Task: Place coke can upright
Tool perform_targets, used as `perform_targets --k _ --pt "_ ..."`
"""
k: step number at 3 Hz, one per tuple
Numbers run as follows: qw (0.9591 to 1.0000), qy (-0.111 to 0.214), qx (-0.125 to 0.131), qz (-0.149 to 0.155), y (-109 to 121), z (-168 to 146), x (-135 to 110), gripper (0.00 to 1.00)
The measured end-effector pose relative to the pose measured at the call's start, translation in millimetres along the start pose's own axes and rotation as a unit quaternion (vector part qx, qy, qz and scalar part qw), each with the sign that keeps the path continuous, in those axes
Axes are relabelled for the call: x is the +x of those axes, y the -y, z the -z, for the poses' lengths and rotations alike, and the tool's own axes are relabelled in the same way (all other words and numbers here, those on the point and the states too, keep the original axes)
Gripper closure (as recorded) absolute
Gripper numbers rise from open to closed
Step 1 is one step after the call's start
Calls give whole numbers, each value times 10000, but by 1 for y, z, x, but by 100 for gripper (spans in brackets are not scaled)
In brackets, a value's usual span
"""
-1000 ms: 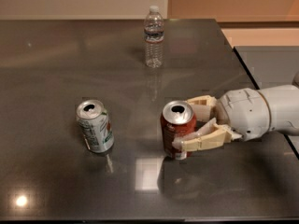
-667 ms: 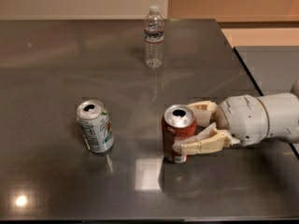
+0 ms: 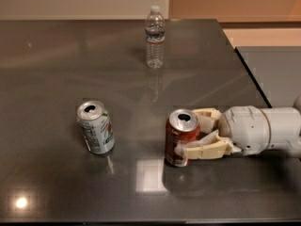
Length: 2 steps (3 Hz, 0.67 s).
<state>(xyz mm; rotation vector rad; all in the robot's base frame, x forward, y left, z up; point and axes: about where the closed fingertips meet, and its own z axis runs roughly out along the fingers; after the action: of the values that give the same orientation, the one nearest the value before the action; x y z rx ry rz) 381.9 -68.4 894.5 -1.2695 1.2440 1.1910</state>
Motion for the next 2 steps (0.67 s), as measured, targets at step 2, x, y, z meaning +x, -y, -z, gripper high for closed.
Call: perform_targets --k 2 --pt "9997 196 149 -69 1 2 8 12"
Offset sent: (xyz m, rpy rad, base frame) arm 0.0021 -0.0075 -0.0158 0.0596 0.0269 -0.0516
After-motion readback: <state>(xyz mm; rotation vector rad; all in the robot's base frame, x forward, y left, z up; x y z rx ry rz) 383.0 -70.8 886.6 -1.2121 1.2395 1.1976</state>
